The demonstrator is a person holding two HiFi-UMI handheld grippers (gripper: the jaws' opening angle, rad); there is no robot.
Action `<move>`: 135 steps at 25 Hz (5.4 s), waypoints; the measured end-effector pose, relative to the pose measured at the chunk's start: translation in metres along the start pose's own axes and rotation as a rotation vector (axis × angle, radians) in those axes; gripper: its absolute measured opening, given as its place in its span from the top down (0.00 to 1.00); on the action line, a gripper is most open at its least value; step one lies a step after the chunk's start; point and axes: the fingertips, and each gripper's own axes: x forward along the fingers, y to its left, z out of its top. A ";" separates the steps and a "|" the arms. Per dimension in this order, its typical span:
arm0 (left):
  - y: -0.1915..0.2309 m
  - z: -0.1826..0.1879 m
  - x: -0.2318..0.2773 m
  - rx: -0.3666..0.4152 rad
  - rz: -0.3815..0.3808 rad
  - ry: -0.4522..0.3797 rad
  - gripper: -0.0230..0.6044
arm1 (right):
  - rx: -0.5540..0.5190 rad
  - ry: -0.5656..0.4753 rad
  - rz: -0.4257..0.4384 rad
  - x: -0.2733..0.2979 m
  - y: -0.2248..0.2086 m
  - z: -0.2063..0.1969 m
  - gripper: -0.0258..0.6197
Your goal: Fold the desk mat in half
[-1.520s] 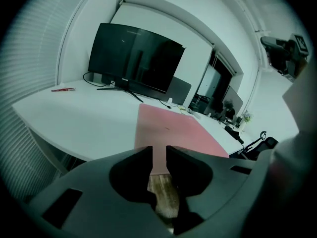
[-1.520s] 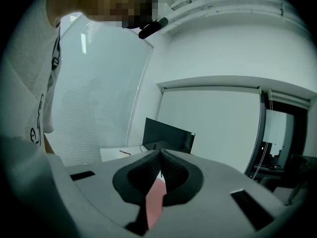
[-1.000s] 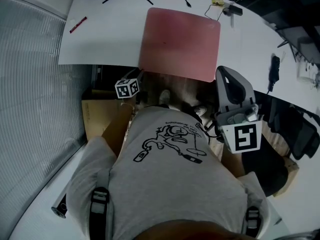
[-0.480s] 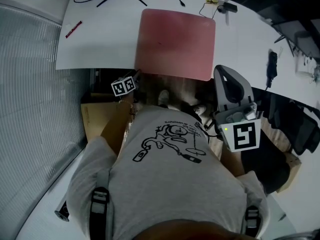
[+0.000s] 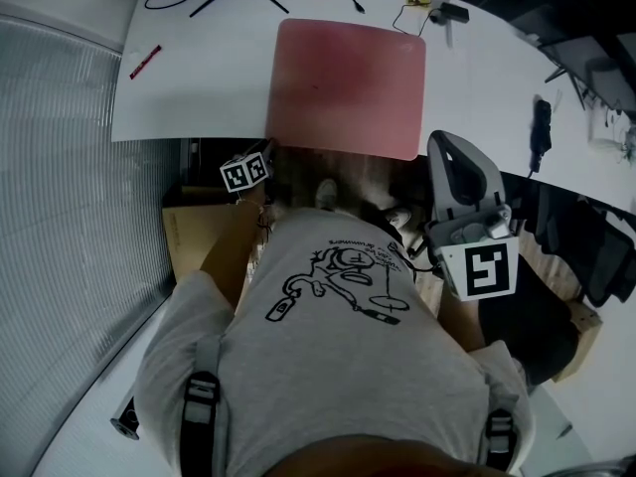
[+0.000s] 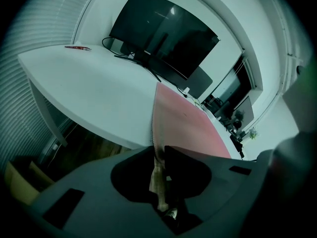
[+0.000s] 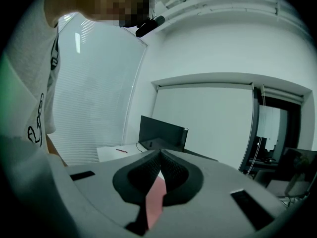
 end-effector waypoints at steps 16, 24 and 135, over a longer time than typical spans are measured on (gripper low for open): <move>-0.024 0.011 -0.013 0.188 0.016 -0.036 0.91 | 0.020 -0.009 -0.005 -0.010 -0.006 -0.005 0.95; -0.055 0.015 -0.015 0.288 -0.021 -0.042 0.91 | 0.033 -0.012 -0.002 -0.014 -0.009 -0.007 0.95; -0.251 -0.028 0.025 0.524 -0.198 0.010 0.91 | 0.053 -0.015 -0.034 -0.093 -0.106 -0.026 0.95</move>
